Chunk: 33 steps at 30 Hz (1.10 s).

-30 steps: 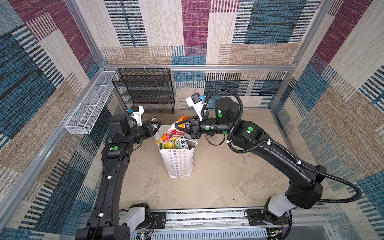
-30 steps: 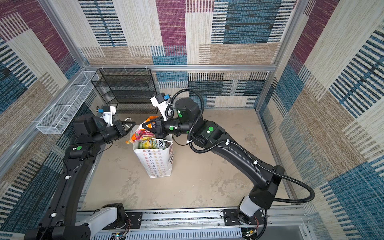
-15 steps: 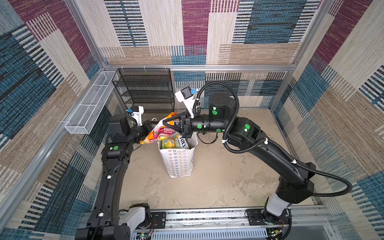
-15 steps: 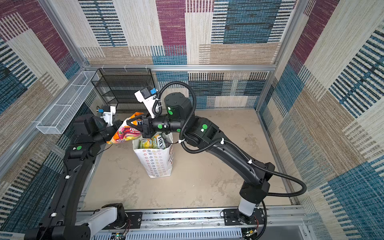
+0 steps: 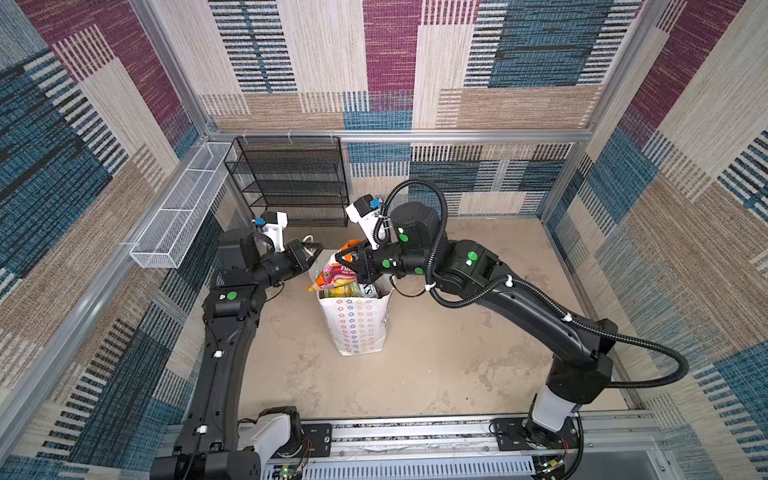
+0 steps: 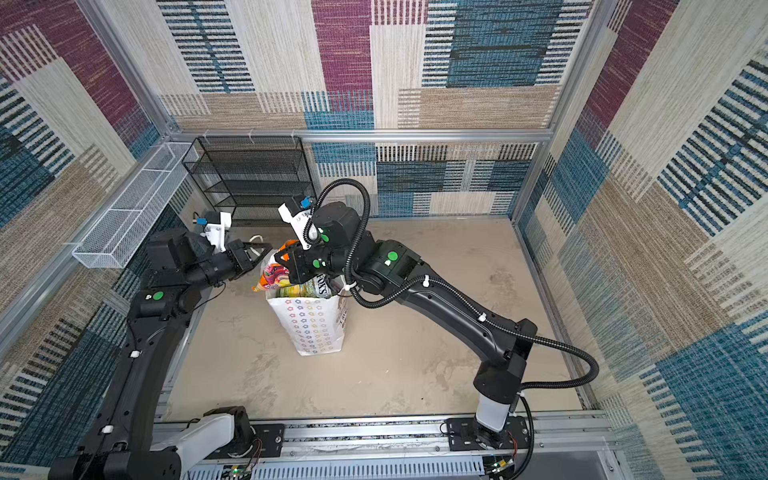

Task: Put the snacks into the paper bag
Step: 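Lower the orange packet into the bag and open the right gripper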

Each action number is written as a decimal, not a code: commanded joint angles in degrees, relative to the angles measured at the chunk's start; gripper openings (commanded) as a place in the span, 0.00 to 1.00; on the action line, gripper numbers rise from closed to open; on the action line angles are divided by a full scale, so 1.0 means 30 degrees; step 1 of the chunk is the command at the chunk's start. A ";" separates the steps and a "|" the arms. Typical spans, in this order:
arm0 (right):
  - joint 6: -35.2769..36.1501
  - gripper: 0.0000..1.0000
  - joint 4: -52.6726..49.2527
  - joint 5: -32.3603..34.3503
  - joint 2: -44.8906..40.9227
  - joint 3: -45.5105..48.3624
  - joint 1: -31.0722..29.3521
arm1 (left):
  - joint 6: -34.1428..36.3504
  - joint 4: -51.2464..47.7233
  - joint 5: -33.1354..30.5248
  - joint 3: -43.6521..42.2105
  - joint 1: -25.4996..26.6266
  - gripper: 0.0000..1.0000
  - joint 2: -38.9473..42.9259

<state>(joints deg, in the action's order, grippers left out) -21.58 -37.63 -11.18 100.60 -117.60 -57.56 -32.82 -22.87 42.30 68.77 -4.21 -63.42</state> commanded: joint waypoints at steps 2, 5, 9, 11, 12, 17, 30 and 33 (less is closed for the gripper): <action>0.0336 0.00 -0.0411 0.1658 0.0066 0.0066 -0.0003 | -0.0187 0.0828 0.0264 -0.0011 -0.0019 0.05 -0.0012; 0.0369 0.00 -0.0608 0.1717 -0.0039 0.0404 -0.0003 | -0.0206 0.0814 0.0248 -0.0012 -0.0017 0.06 -0.0013; 0.0389 0.00 -0.0638 0.2051 -0.0553 0.0901 -0.0003 | -0.0252 0.0824 0.0276 -0.0007 -0.0010 0.06 -0.0091; 0.0343 0.00 -0.0956 0.2406 -0.0686 0.1007 -0.0025 | -0.0251 0.0831 0.0303 0.0021 -0.0013 0.06 -0.0070; 0.0288 0.00 -0.1254 0.2536 -0.0734 0.0994 -0.0005 | -0.0252 0.0831 0.0283 -0.0006 -0.0011 0.06 -0.0073; 0.0310 0.00 -0.1965 0.3153 -0.1678 0.1508 -0.0031 | -0.0263 0.0740 0.0289 0.0073 -0.0031 0.06 -0.0205; 0.0300 0.00 -0.3744 0.4318 0.0516 -0.0068 -0.0006 | -0.0251 0.0683 0.0283 0.0085 -0.0018 0.05 -0.0323; 0.0742 0.02 -0.5104 0.3490 0.2631 -0.2766 -0.0003 | -0.0132 0.0638 0.0168 0.0084 -0.0019 0.06 -0.0291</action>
<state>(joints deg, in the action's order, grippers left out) -20.93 -50.19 -0.43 104.73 -121.05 -57.52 -32.84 -22.79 42.30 68.77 -4.23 -64.38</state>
